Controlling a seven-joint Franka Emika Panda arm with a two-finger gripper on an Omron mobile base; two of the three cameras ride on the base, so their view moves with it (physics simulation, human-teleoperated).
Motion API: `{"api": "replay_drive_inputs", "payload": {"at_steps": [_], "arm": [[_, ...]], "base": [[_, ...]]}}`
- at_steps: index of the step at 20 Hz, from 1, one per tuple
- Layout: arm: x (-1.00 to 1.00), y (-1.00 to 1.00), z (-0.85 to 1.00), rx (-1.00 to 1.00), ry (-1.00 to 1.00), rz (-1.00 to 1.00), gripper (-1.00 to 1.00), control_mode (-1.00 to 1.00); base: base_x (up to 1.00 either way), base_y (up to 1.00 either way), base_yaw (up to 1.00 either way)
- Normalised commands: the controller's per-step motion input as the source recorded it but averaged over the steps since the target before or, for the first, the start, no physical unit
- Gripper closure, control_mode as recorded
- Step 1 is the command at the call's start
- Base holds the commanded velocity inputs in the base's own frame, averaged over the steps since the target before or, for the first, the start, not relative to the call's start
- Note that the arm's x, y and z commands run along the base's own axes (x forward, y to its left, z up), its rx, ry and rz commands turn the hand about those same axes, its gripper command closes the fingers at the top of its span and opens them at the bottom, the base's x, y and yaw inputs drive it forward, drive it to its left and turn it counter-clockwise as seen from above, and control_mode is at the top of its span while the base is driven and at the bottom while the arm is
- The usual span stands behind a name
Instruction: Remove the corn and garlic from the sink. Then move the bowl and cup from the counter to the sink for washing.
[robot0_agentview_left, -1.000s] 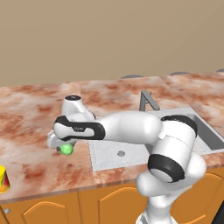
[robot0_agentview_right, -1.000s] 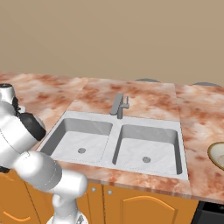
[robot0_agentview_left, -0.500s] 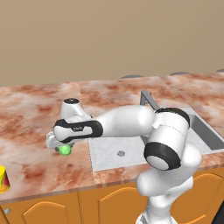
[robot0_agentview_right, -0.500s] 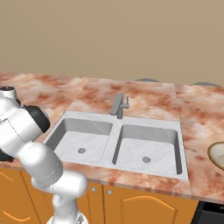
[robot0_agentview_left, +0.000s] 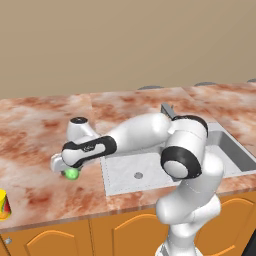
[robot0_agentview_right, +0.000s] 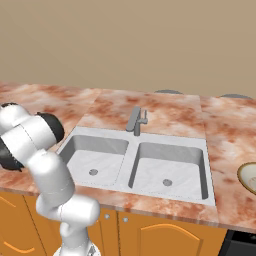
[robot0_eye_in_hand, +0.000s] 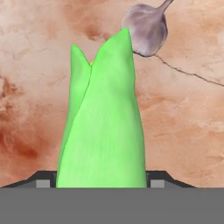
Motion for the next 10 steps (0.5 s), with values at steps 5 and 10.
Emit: {"api": "replay_drive_inputs", "payload": {"at_steps": [5,10], "arm": [[0.07,0.09,-0.19,-0.04,0.0,0.0,1.0,-1.0],[0.12,0.08,-0.18,-0.02,0.0,0.0,1.0,-1.0]], "base": [[0.0,0.0,0.0],[0.0,0.0,0.0]]}}
